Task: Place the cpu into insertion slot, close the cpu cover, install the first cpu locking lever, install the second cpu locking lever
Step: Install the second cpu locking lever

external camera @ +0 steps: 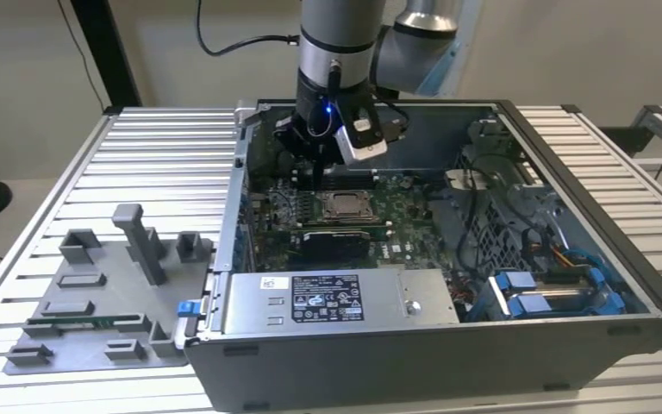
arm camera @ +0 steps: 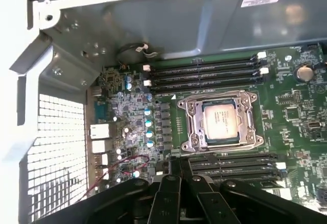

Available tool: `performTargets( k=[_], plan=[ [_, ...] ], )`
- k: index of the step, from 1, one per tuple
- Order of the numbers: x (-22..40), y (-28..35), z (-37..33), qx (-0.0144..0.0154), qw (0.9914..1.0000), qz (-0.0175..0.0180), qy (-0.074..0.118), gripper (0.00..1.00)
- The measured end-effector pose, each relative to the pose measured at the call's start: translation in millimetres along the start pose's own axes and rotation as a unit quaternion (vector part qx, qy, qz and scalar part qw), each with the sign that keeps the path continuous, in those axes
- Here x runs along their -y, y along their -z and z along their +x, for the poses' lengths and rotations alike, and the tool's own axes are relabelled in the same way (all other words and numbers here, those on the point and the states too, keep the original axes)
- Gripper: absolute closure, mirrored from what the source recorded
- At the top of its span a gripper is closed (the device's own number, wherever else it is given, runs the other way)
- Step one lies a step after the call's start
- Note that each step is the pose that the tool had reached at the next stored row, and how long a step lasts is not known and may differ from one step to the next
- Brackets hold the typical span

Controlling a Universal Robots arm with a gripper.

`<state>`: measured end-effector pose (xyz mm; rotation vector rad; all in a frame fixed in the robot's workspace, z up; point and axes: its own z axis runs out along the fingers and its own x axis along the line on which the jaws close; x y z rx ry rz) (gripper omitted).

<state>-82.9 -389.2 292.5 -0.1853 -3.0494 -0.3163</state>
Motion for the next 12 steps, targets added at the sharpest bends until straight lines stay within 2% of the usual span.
performTargets(
  k=[12],
  plan=[
    [0.0, 0.2, 0.0, 0.0, 1.0, -0.0001, 0.0, 1.0]
  ],
)
